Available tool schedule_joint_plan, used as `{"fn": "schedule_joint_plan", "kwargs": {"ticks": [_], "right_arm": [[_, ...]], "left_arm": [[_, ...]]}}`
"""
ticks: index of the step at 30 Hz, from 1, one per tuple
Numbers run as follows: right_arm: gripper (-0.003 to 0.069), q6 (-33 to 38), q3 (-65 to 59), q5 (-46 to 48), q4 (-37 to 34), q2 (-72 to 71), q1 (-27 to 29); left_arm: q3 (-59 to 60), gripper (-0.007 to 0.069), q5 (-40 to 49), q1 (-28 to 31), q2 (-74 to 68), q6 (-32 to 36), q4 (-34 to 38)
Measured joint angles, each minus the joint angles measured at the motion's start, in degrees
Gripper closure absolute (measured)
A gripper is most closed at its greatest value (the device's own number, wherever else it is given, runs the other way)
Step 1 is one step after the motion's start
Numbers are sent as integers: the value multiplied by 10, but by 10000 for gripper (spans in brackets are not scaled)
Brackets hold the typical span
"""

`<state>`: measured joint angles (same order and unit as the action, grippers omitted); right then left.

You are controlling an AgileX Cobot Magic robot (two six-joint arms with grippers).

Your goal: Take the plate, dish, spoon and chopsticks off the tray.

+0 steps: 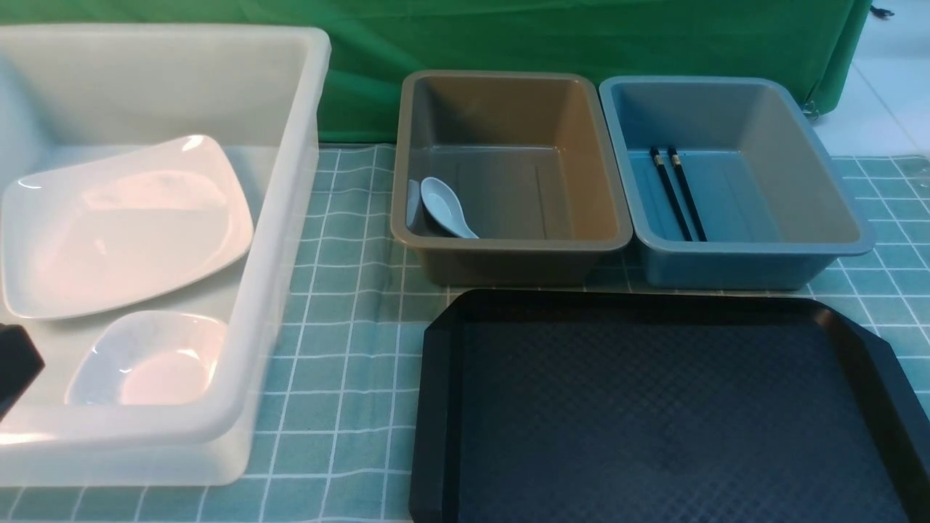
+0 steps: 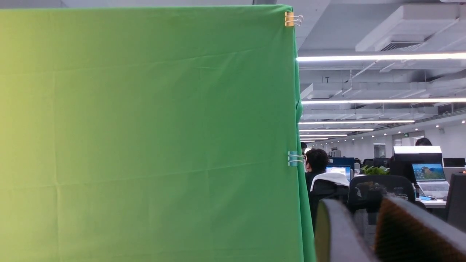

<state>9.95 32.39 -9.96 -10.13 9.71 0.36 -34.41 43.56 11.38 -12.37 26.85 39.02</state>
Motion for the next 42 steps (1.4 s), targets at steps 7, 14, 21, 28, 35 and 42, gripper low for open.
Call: {"fn": "schedule_joint_plan", "kwargs": {"ticks": [7,14,21,28,35,42], "right_arm": [[432,0,0,0,0,0,0],[424,0,0,0,0,0,0],[421,0,0,1,0,0,0],[419,0,0,1,0,0,0],[418,0,0,1,0,0,0],[418,0,0,2,0,0,0]], "left_arm": [[0,615,0,0,0,0,-3],[3,615,-3,-4,12,-3,-37],[101,615,-164,-82,31,-120,-187],[259,613,-294,-106,91,-186,-301],[347,613,-299,-102,123,-186,-309],[348,613,-300,-102,123,-184,-312]]}}
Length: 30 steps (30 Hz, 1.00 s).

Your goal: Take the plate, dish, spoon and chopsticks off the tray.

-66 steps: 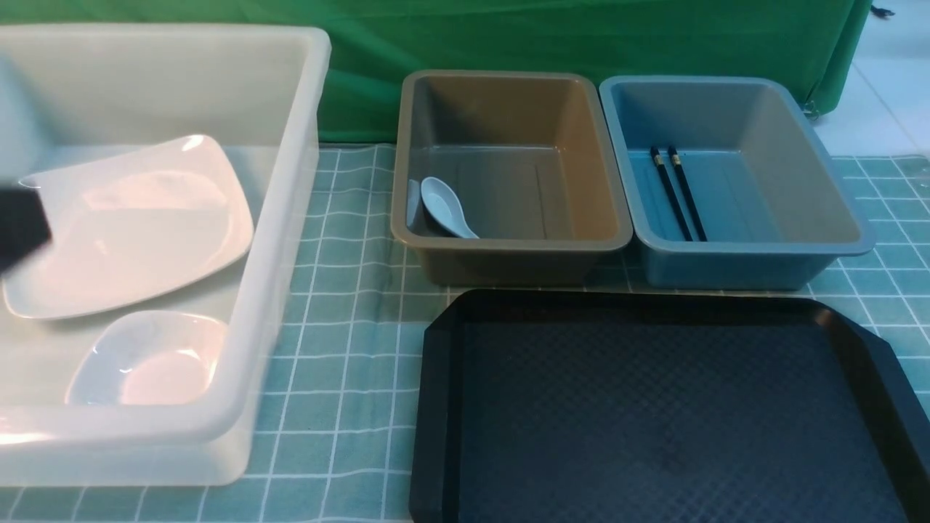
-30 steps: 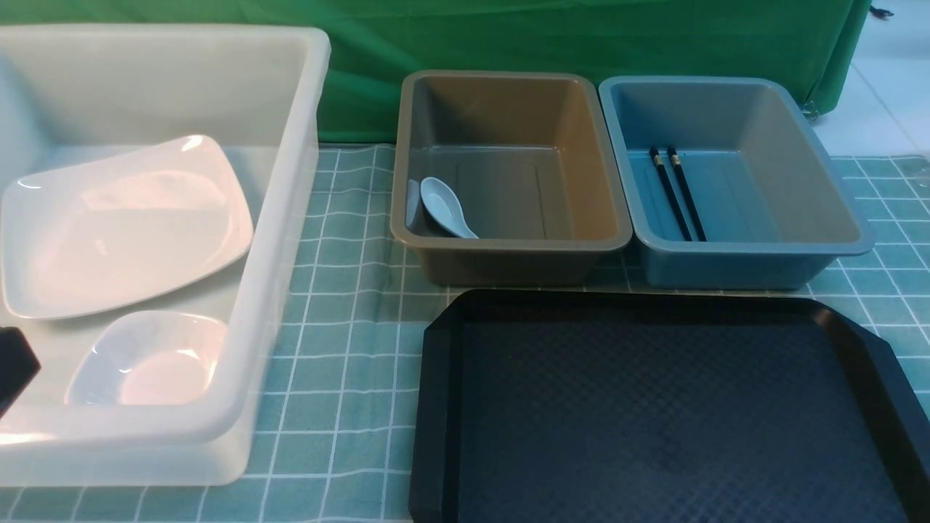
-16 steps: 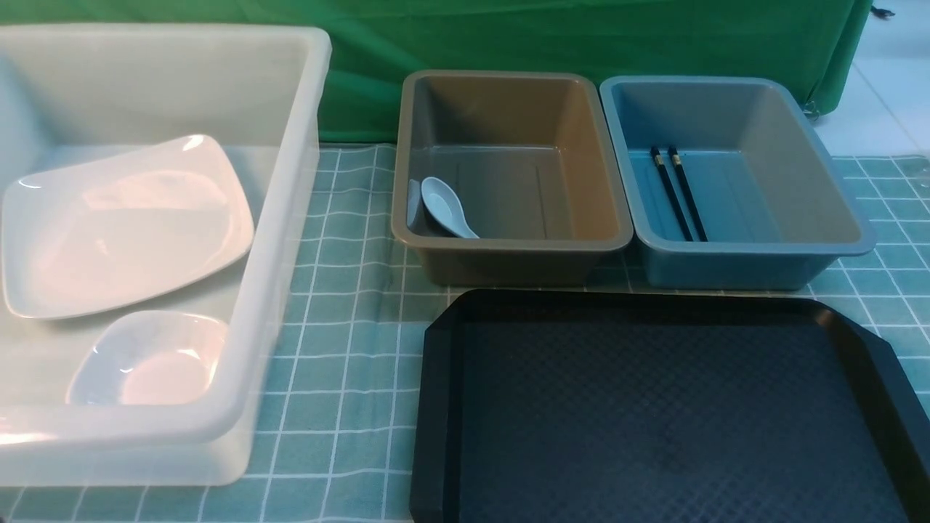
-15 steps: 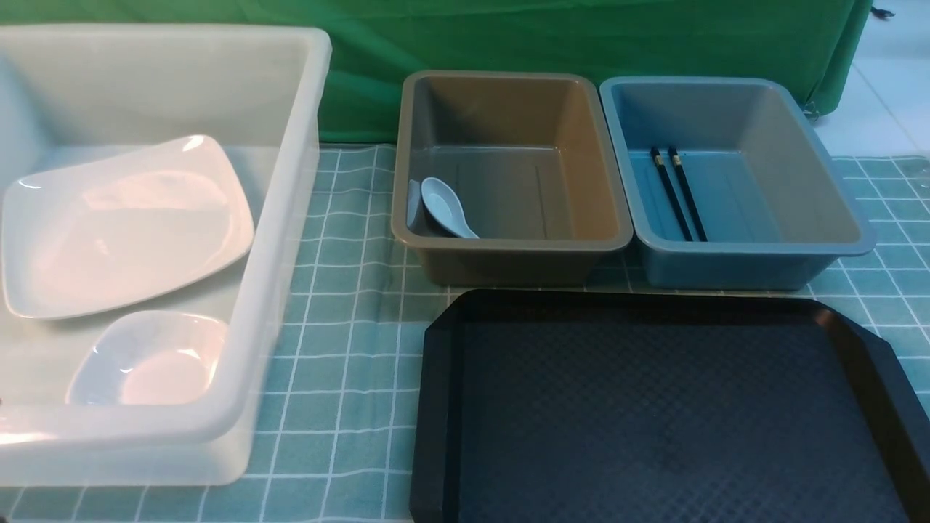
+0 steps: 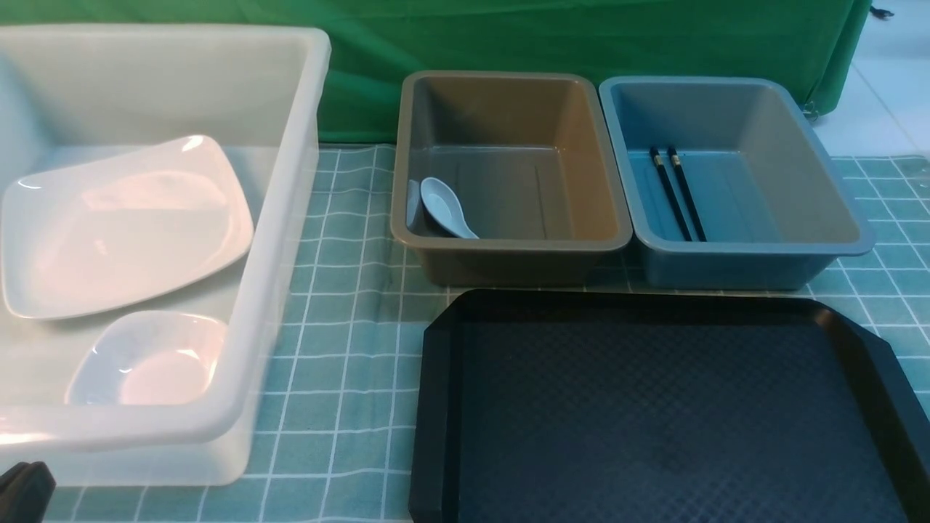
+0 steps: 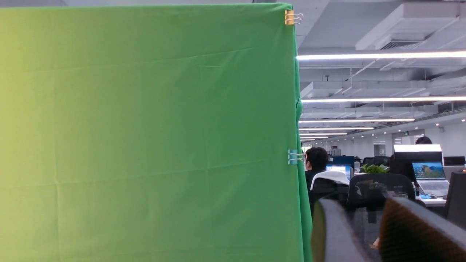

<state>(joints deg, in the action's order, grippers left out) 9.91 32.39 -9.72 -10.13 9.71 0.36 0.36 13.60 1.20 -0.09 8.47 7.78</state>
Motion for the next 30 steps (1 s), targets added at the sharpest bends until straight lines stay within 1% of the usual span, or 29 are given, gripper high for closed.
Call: {"fn": "schedule_joint_plan", "kwargs": {"ticks": [23,27,30], "right_arm": [[418,1,0,2,0,0,0],[418,50,0,3,2,0,0],[418,69,0,34,32,0,0]], "left_arm": [[0,613,0,0,0,1,1],[0,613,0,0,0,1,0],[0,613,0,0,0,1,0]]}}
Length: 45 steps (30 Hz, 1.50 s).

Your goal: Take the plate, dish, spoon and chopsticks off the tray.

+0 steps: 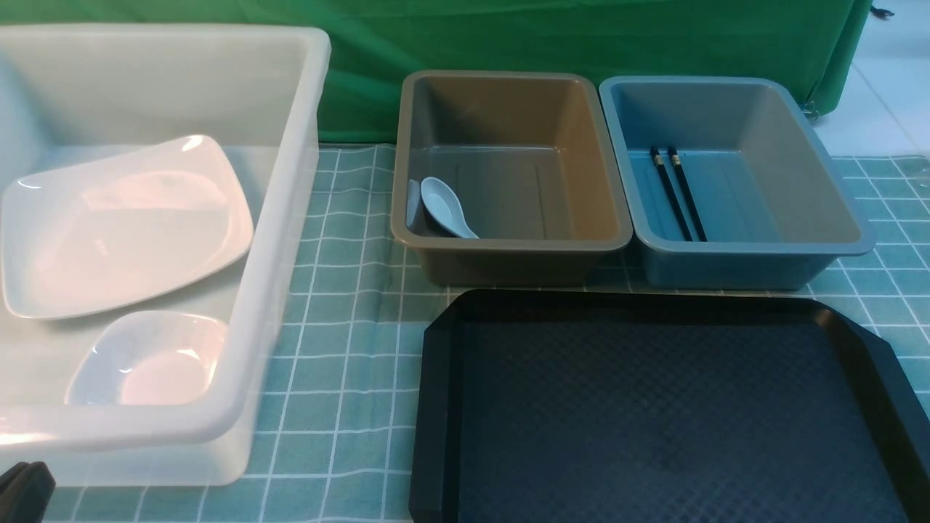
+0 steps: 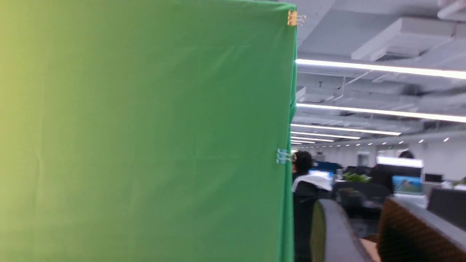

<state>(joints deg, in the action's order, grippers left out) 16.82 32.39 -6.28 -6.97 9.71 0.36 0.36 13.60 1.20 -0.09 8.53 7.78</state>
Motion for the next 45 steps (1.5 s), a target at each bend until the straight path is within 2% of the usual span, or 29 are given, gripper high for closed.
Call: {"fn": "schedule_joint_plan", "kwargs": {"ticks": [5,9,15,24,26,31,38,45], "right_arm": [[418,7,-6,112,60,8,0],[418,-1,-36,150,70,8,0],[418,-11,-111,159,75,9,0],[417,-14,-286,160,76,-18,0],[417,-46,-323,182,76,-50,0],[417,-83,-328,198,78,-95,-2],[417,-87,-328,202,80,-96,-25],[417,-88,-328,202,80,-96,-25]], "left_arm": [[0,613,0,0,0,0,0],[0,613,0,0,0,0,0],[0,613,0,0,0,0,0],[0,613,0,0,0,0,1],[0,613,0,0,0,0,0],[0,612,-1,0,0,0,1],[0,612,0,0,0,0,1],[0,612,0,0,0,0,1]]}}
